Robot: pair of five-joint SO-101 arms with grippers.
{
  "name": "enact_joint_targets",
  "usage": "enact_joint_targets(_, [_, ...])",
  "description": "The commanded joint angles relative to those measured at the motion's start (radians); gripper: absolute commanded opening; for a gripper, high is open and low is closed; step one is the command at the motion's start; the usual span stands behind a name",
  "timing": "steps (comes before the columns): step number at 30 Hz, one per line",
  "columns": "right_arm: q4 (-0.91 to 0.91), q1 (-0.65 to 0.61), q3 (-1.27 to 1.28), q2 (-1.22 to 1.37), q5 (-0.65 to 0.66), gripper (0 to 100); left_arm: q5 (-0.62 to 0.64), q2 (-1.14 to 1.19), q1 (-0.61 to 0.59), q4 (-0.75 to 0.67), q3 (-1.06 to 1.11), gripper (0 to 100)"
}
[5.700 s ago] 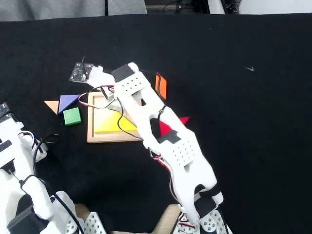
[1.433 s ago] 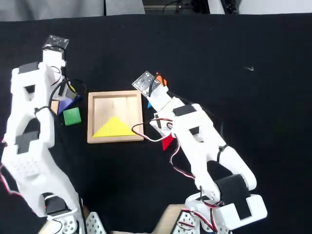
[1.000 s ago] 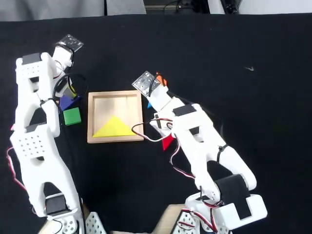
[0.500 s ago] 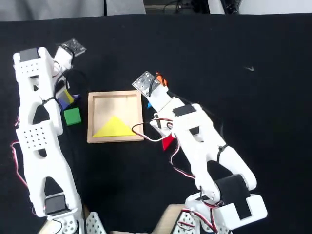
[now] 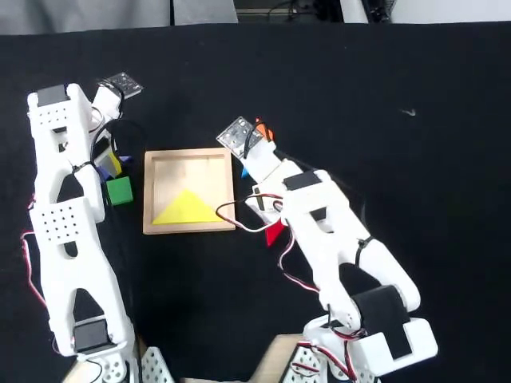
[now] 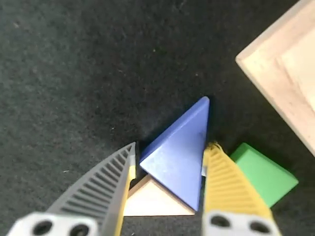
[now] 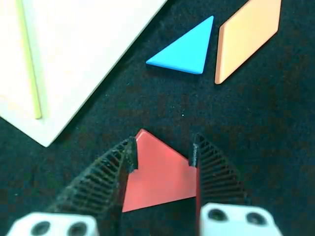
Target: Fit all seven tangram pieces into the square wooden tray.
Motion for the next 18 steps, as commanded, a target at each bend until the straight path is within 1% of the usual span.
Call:
enact_joint_targets(1, [-0.017,0.006,-0.005,-0.004,-0.003,18.1,0.014,-0.003,0.004,-0.017,-0.033,14])
enact_joint_targets(6, [-0.018,0.006,-0.005,-0.004,-0.003,18.1,0.014,-0.017,0.022,-0.014,-0.042,13])
enact_joint_targets(14, [-0.018,0.006,-0.005,-0.004,-0.003,18.1,0.014,-0.037,0.041,0.124,-0.236,7])
enact_joint_targets(18, [-0.021,0.051,-0.013,-0.004,-0.003,18.1,0.014,-0.044,0.065,0.155,-0.298,8])
